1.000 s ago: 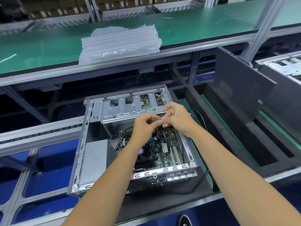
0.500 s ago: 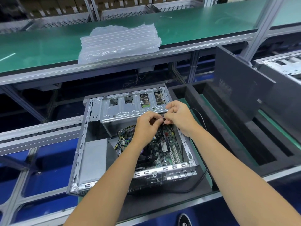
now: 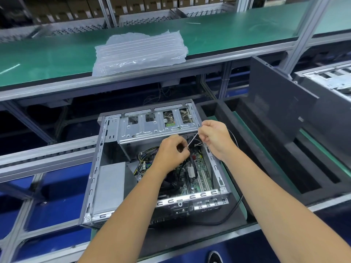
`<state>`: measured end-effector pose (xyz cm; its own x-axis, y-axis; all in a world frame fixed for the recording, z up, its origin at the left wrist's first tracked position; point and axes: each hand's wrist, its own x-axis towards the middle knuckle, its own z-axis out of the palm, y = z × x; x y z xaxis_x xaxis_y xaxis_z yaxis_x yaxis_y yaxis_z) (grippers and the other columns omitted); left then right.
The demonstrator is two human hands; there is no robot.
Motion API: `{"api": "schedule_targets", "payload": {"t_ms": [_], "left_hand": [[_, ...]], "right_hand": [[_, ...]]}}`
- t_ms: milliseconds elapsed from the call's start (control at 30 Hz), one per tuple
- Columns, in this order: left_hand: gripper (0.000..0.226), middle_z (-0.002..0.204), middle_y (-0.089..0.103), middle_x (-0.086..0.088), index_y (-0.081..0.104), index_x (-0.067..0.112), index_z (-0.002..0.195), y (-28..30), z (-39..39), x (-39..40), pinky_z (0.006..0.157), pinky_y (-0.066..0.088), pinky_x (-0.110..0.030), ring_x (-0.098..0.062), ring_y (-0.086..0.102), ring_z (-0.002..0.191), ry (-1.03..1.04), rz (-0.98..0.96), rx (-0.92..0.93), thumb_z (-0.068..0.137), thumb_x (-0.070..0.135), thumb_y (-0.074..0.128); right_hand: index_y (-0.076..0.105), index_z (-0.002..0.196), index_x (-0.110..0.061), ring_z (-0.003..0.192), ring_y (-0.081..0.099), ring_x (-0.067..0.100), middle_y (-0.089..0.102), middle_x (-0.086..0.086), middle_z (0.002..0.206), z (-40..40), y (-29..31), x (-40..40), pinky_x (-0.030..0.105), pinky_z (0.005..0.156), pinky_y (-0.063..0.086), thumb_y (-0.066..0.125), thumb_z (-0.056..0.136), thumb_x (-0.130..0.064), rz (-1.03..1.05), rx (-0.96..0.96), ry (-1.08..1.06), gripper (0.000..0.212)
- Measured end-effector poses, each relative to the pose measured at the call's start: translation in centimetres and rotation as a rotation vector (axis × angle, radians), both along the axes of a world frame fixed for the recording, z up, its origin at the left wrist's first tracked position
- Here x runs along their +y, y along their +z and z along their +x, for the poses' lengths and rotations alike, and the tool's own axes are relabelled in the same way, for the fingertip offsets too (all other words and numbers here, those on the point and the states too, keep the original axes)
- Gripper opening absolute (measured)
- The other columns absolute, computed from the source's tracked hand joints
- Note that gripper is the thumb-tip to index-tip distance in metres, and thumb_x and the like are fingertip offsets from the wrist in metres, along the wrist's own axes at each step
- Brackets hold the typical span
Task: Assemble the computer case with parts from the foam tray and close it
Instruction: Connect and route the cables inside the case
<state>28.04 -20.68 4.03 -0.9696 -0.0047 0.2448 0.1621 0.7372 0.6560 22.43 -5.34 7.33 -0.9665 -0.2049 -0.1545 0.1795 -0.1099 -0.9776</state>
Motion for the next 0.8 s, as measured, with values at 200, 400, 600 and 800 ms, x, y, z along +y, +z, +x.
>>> {"api": "schedule_targets", "payload": {"t_ms": [200, 400, 600, 800], "left_hand": [[0.017, 0.065, 0.058, 0.016, 0.059, 0.031, 0.07, 0.1, 0.3, -0.3, 0.052, 0.037, -0.011, 0.002, 0.049, 0.057, 0.007, 0.141, -0.093, 0.079, 0.017, 0.063], [0.02, 0.052, 0.052, 0.013, 0.061, 0.019, 0.068, 2.4, -0.1, -4.3, 0.046, 0.036, -0.013, -0.001, 0.043, 0.046, 0.227, 0.241, -0.111, 0.088, 0.018, 0.057], [0.016, 0.075, 0.061, 0.006, 0.064, 0.019, 0.078, 2.5, 0.5, -8.4, 0.055, 0.038, -0.02, -0.011, 0.054, 0.065, 0.126, -0.19, -0.363, 0.089, 0.013, 0.055], [0.028, 0.11, 0.066, -0.008, 0.068, 0.011, 0.107, 0.9, 1.1, -10.6, 0.086, 0.052, -0.039, -0.027, 0.062, 0.099, 0.026, -0.601, -0.692, 0.086, 0.007, 0.05]], "right_hand": [[0.052, 0.071, -0.01, 0.043, 0.036, 0.011, 0.044, -0.003, 0.049, 0.4, 0.0, -0.5, 0.015, 0.043, 0.035, 0.047, 0.08, 0.008, 0.119, 0.101, 0.012, 0.021], [0.051, 0.065, 0.005, 0.04, 0.027, 0.007, 0.035, -0.012, 0.044, 0.2, 1.3, -1.8, 0.018, 0.041, 0.024, 0.052, 0.07, -0.013, 0.124, 0.28, 0.095, 0.018], [0.054, 0.075, 0.014, 0.044, 0.03, 0.005, 0.036, -0.013, 0.044, -0.9, 1.2, -4.3, 0.022, 0.052, 0.028, 0.056, 0.085, -0.001, 0.283, 0.343, 0.105, 0.018], [0.059, 0.073, 0.002, 0.052, 0.037, 0.007, 0.045, 0.007, 0.06, -1.6, 0.6, -6.2, 0.009, 0.051, 0.033, 0.057, 0.088, -0.001, 0.41, 0.448, 0.145, 0.016]]}}
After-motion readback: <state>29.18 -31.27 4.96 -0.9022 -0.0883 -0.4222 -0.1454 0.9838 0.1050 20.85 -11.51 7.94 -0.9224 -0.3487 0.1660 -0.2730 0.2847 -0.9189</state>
